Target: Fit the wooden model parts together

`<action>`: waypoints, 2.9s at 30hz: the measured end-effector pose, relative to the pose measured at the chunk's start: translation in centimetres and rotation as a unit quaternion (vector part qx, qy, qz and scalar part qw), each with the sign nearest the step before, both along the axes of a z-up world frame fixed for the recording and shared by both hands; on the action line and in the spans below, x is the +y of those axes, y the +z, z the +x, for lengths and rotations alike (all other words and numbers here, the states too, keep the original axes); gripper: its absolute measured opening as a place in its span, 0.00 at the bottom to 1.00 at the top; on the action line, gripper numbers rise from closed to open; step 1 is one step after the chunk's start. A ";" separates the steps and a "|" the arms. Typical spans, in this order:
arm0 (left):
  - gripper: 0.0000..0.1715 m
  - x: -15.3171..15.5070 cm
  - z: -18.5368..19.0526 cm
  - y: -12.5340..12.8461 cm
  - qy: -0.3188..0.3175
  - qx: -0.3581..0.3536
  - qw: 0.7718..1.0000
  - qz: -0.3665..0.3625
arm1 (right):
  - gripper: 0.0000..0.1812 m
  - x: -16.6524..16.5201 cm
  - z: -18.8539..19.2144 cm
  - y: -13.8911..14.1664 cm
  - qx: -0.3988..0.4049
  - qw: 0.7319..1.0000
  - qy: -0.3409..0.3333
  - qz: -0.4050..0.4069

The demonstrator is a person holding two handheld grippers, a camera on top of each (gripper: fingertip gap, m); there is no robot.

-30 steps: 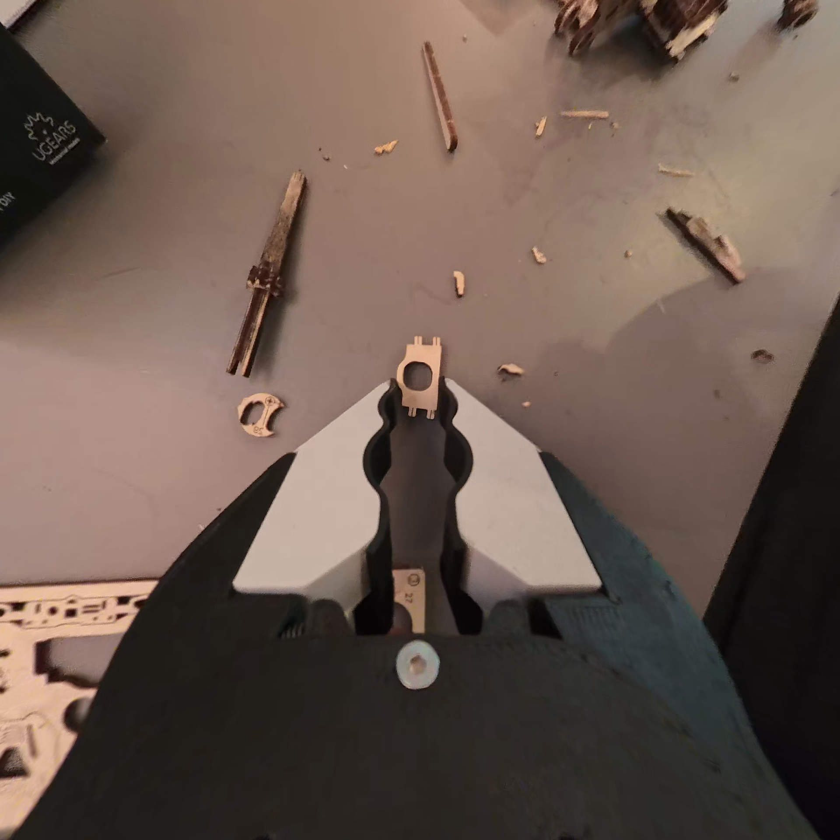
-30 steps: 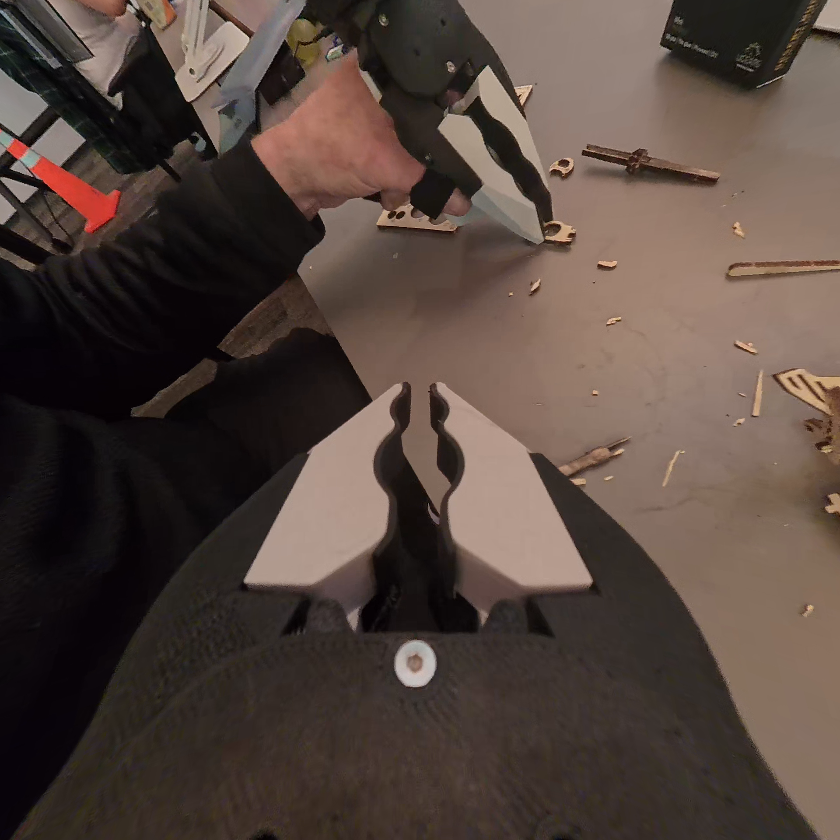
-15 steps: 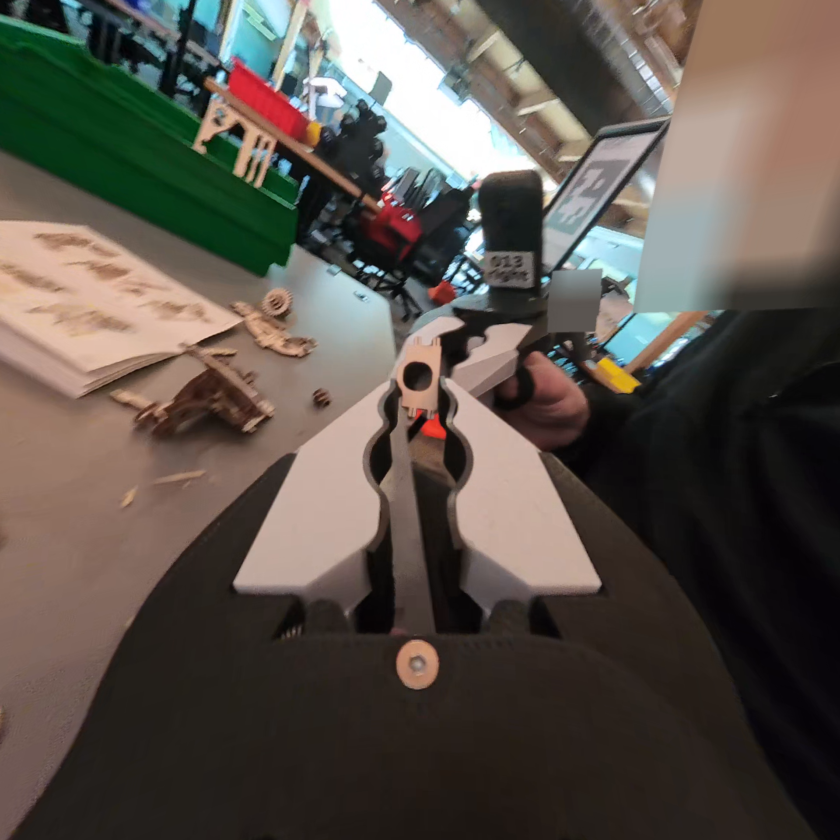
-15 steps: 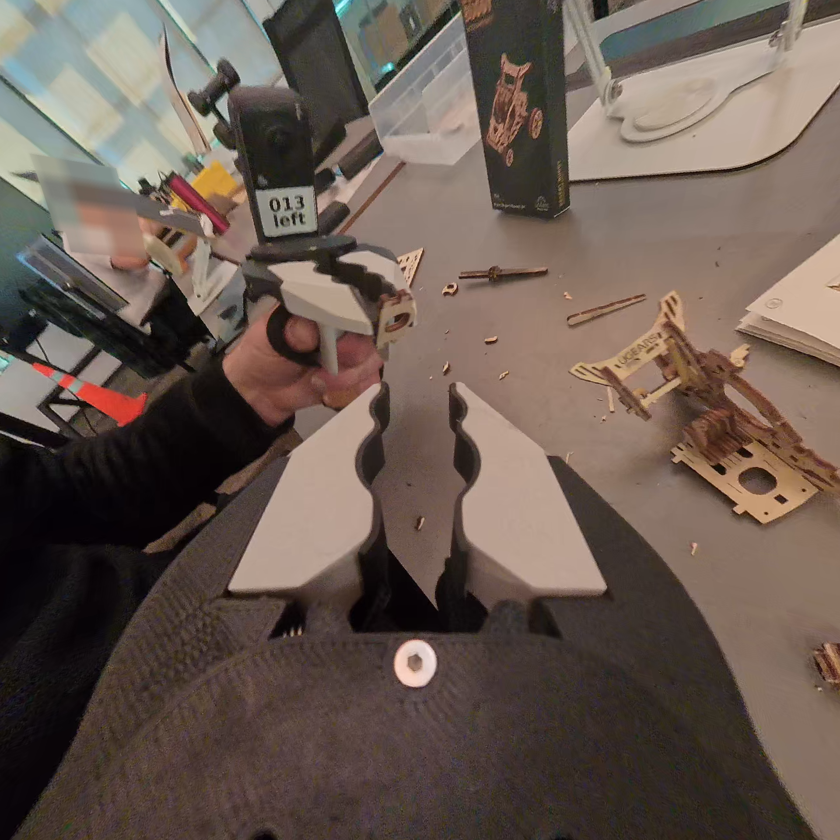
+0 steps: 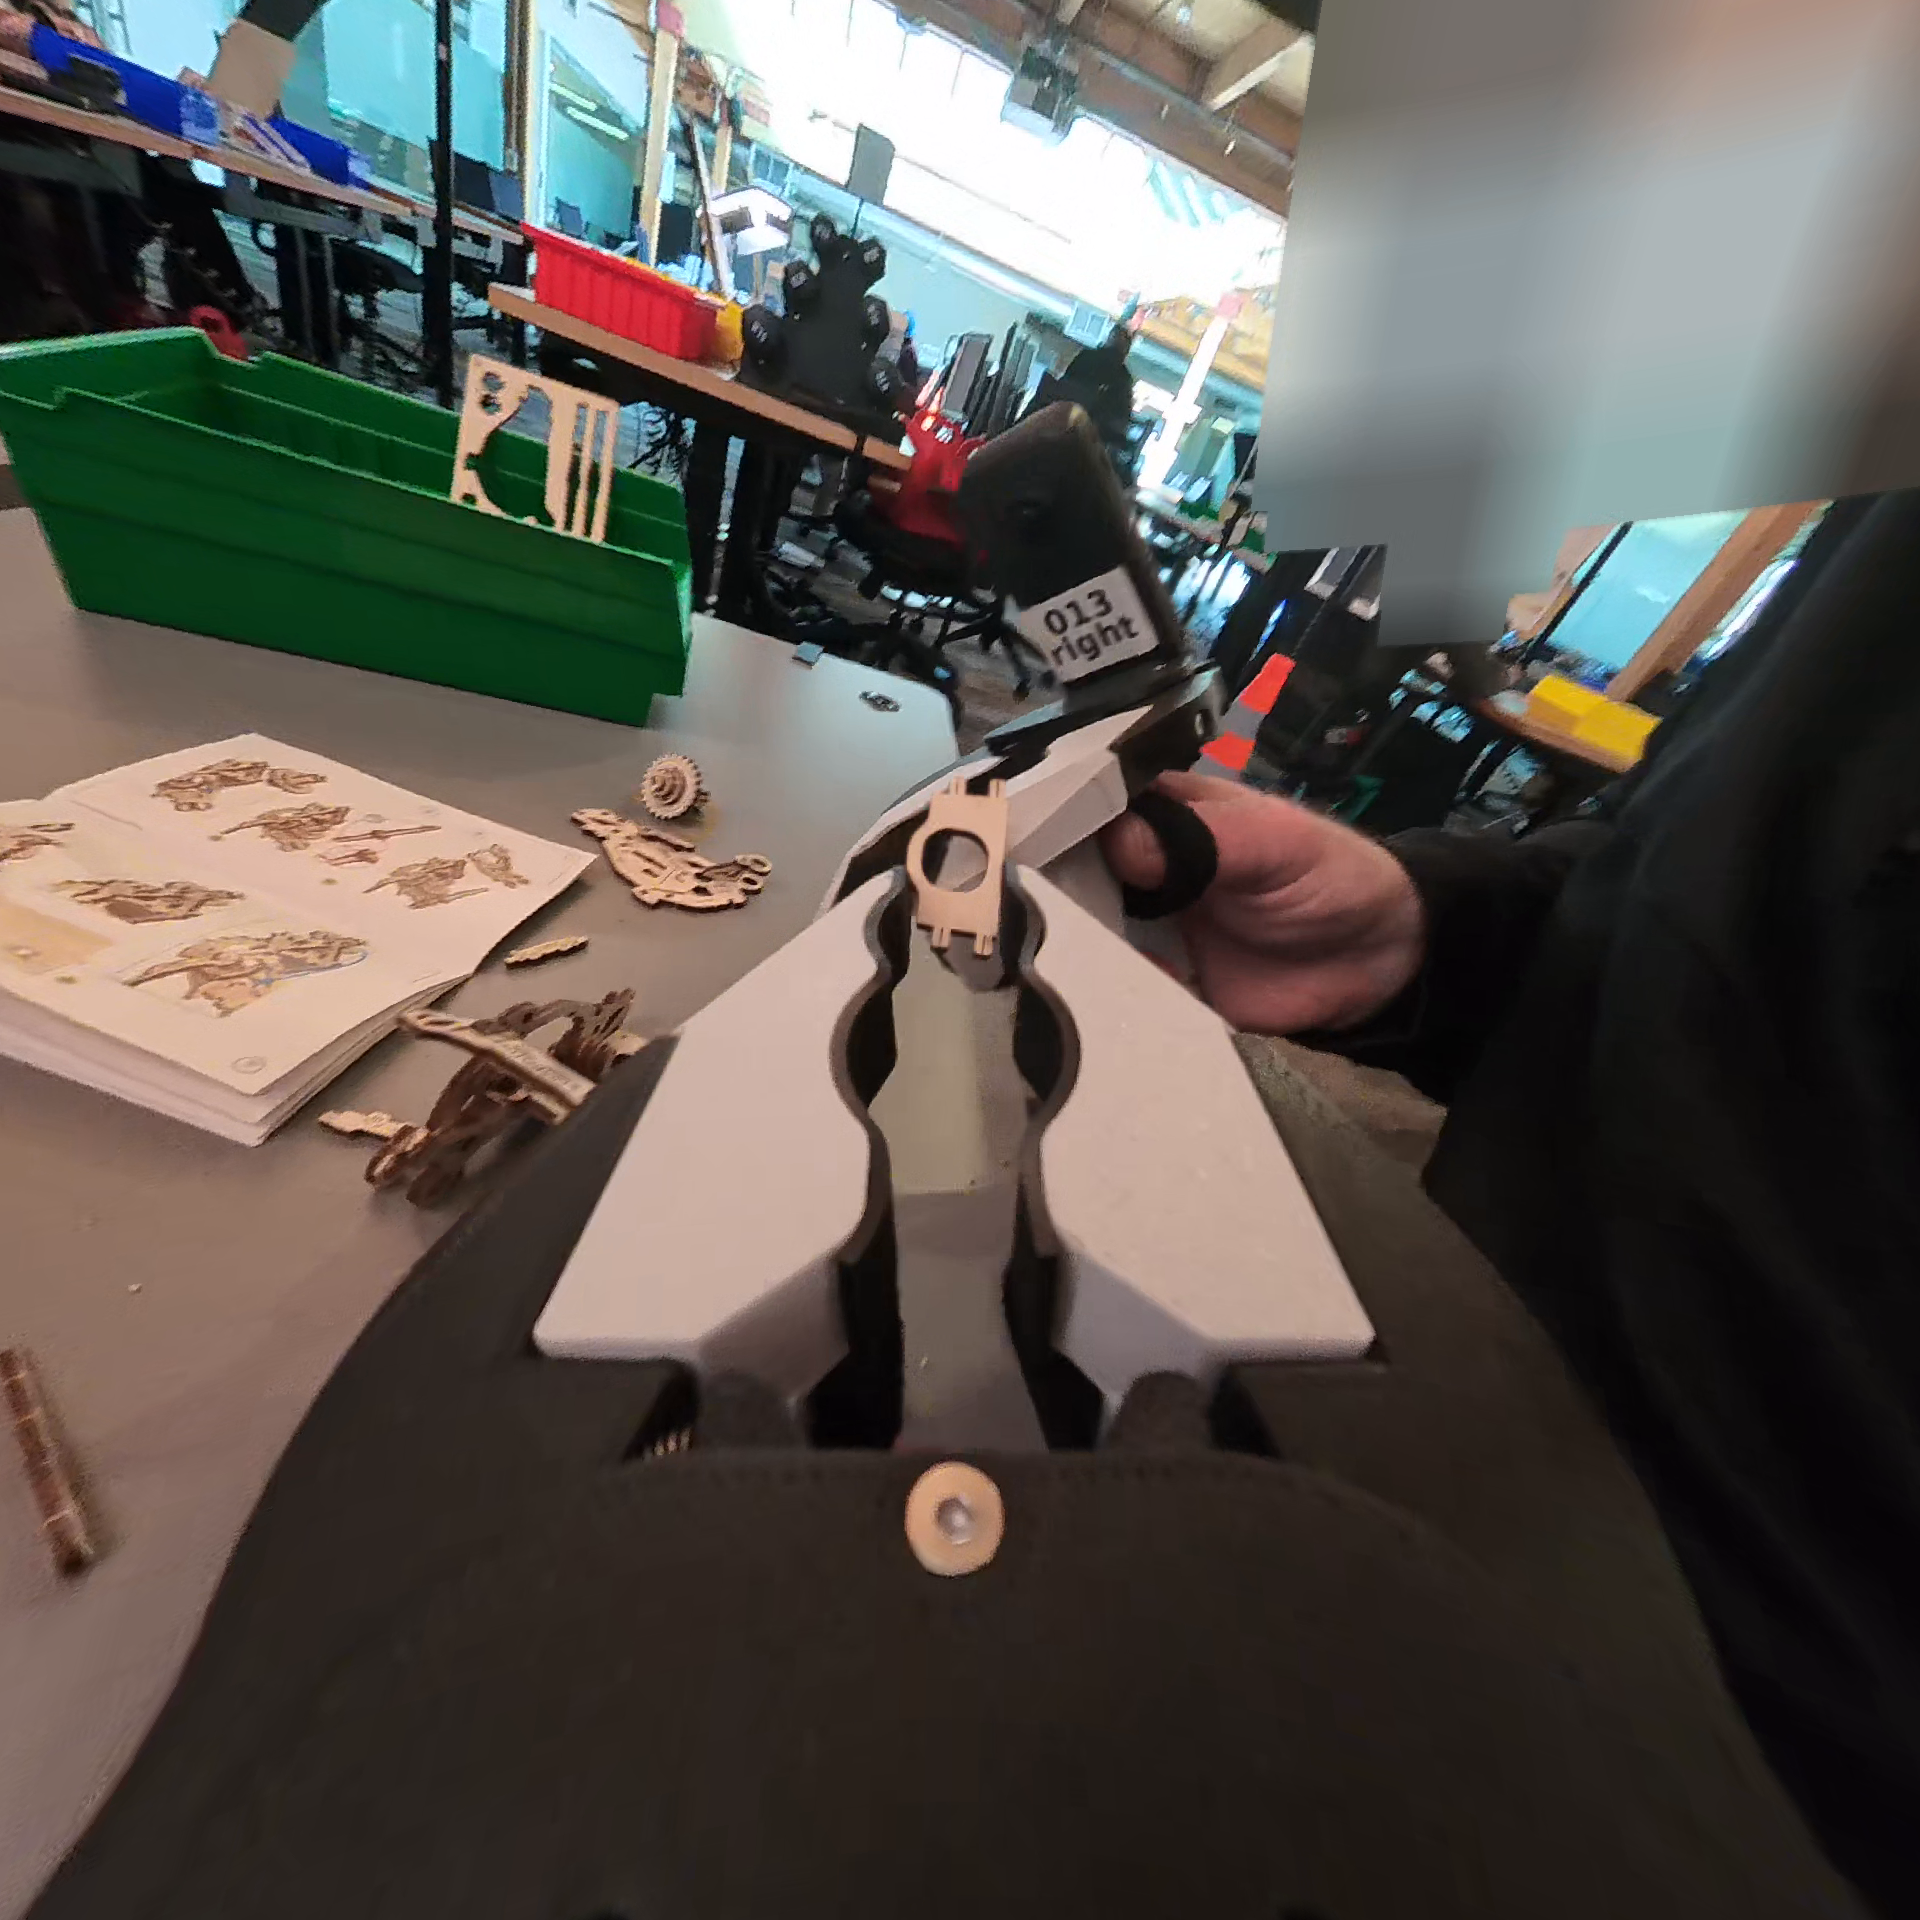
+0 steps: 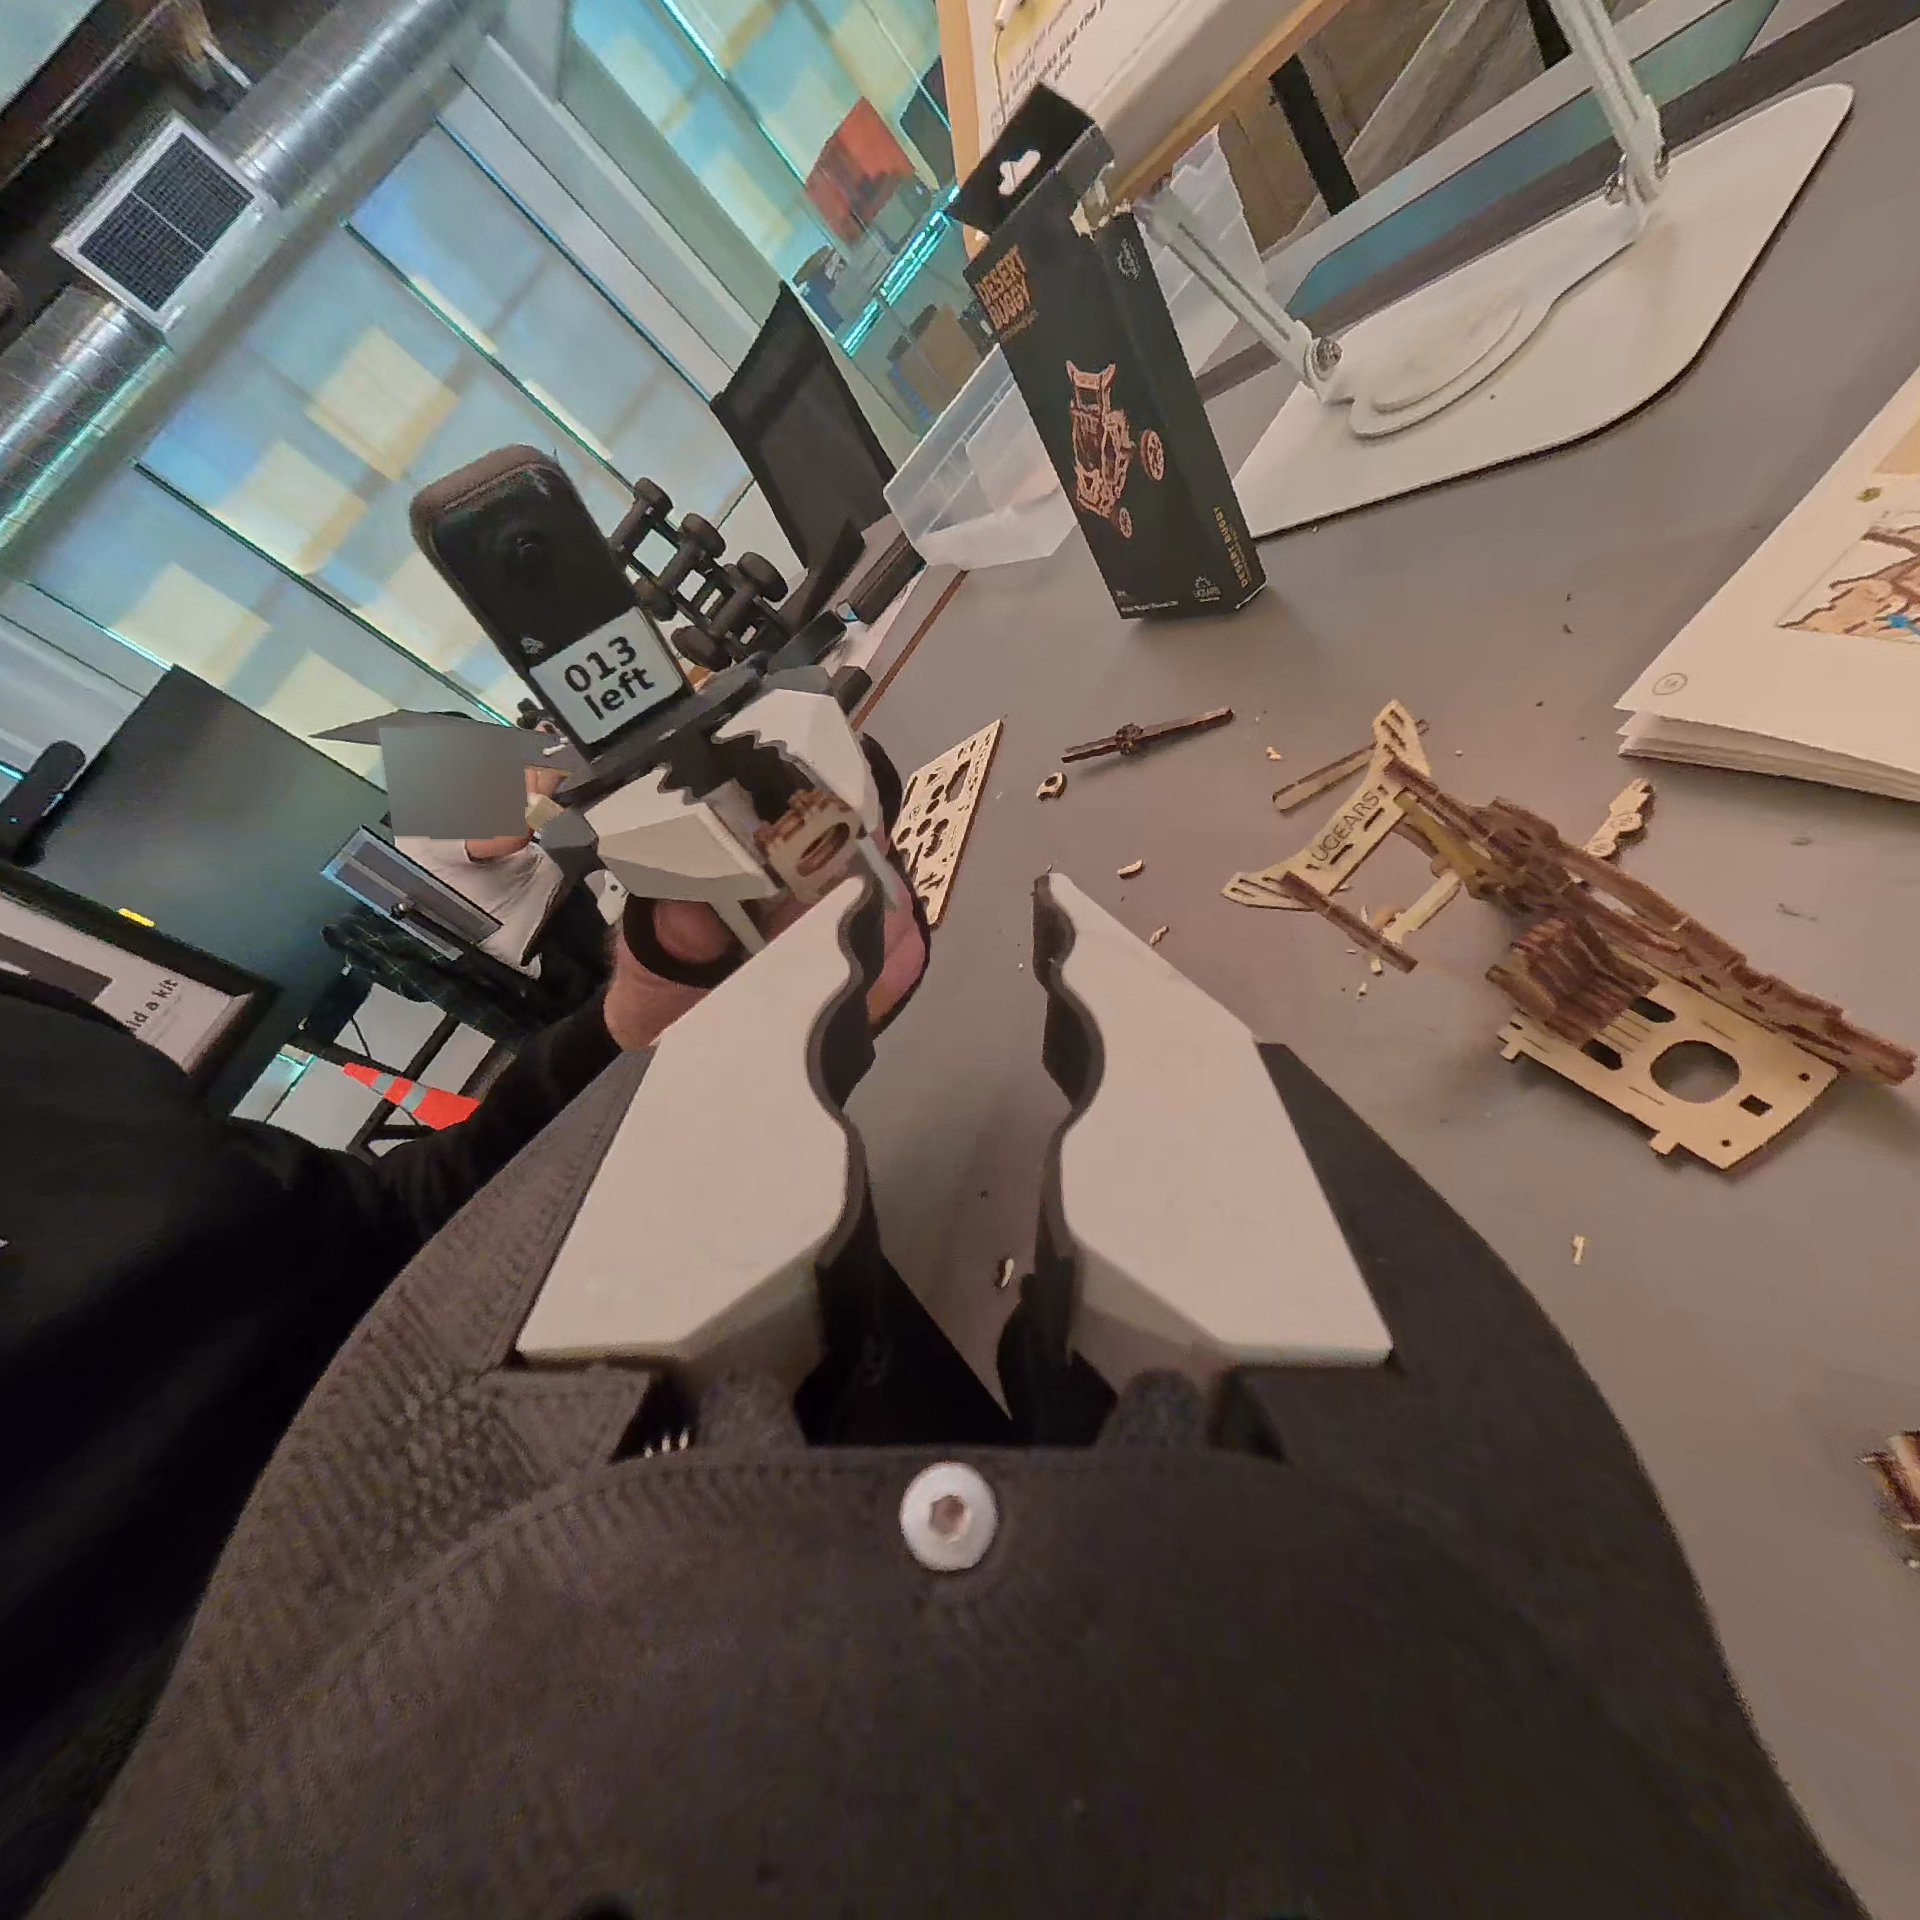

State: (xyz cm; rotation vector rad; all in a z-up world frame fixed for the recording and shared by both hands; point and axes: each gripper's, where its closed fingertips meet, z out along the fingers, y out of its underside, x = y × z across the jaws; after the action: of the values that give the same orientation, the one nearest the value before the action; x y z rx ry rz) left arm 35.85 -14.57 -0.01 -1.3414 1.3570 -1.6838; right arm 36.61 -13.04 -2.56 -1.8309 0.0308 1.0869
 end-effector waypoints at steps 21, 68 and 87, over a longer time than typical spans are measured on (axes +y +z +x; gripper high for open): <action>0.08 -0.8 1.7 1.1 -0.044 -0.110 0.971 -0.209 | 0.17 -0.1 -1.1 0.2 -0.164 0.984 0.016 0.066; 0.15 4.0 0.8 -4.3 0.070 0.034 0.990 -0.116 | 0.05 -0.9 8.0 -4.1 -0.191 0.980 -0.020 -0.051; 0.41 6.3 5.4 -14.0 -0.069 0.242 0.945 0.207 | 0.07 -1.9 10.4 -6.7 -0.273 0.958 -0.018 -0.081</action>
State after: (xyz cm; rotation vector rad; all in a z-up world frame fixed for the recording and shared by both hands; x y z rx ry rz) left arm 41.25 -8.27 -14.06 -1.4793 1.9929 -1.0834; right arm 46.96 -14.95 -9.28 -2.2152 -0.1758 0.5349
